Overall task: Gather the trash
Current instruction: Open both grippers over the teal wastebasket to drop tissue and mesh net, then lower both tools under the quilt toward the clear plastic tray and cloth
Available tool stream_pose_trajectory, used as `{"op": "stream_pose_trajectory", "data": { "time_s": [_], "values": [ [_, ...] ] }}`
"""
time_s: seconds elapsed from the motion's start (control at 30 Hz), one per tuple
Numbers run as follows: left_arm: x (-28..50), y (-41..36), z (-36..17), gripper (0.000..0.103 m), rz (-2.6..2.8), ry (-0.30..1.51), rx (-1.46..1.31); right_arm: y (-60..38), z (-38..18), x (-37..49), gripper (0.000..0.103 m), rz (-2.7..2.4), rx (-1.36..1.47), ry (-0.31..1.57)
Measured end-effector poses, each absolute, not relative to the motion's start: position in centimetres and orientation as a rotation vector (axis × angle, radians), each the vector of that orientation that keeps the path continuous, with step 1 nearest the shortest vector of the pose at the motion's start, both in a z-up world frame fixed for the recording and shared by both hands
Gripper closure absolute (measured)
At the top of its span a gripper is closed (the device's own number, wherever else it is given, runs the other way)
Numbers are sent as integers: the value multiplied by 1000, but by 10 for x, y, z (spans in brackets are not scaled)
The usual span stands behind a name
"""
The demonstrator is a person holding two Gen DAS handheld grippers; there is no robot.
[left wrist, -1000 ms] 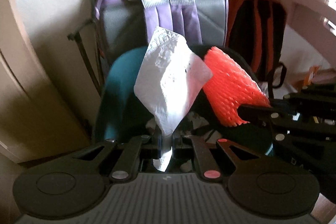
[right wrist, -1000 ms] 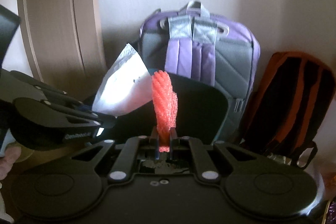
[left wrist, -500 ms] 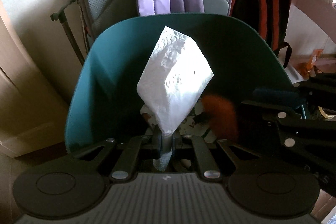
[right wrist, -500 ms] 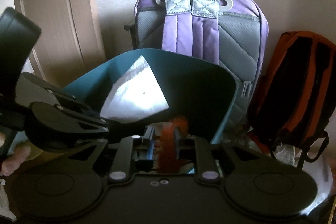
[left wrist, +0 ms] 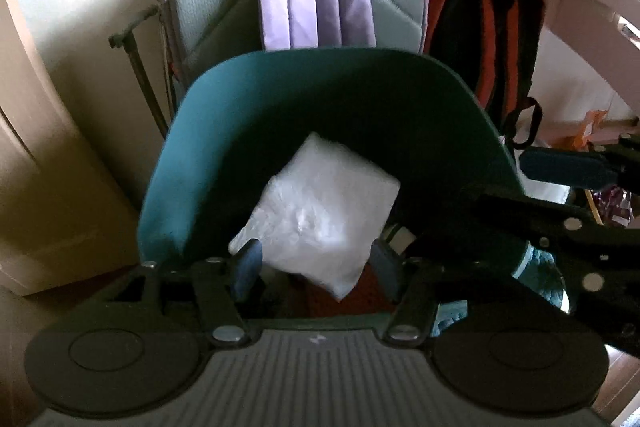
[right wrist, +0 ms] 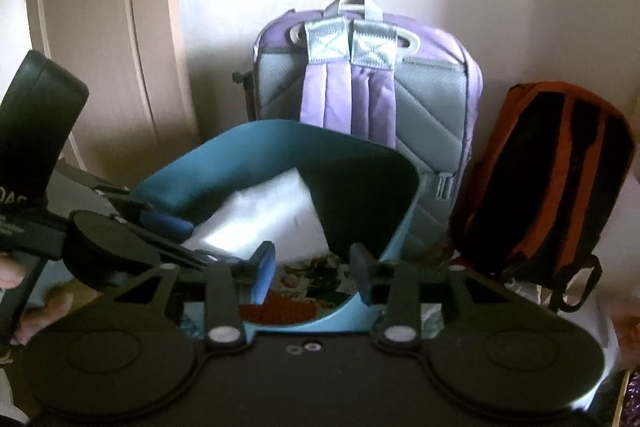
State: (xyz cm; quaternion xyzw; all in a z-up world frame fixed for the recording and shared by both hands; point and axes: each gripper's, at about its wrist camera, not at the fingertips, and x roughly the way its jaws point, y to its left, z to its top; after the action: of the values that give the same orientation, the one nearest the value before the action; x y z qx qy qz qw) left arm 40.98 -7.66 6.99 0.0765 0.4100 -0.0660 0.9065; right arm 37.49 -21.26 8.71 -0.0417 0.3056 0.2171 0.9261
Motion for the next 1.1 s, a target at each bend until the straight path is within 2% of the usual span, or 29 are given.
{"op": "stream_pose_trajectory", "data": {
  "time_s": [0.1,0.17,0.27,0.57,0.67,0.8,0.93,1.1],
  "values": [
    [396,-78,79,44,-146,823,158,-219,97,364,59,449,-72,610],
    [384,-78,86,42,-153,805,153,-224,103,354,51,460,-59,595],
    [364,-73,97,39,-156,774,141,-229,112,339,49,474,-40,572],
    [301,-55,118,38,-148,715,115,-227,134,279,48,532,-39,502],
    [280,-46,121,32,-148,696,107,-222,136,260,47,558,-53,488],
    [254,-34,121,31,-162,683,86,-212,134,238,47,595,-64,482],
    [230,-21,118,23,-176,667,74,-201,125,222,47,635,-56,482],
    [206,-2,103,21,-194,669,56,-183,106,205,47,676,-48,487]
  ]
}}
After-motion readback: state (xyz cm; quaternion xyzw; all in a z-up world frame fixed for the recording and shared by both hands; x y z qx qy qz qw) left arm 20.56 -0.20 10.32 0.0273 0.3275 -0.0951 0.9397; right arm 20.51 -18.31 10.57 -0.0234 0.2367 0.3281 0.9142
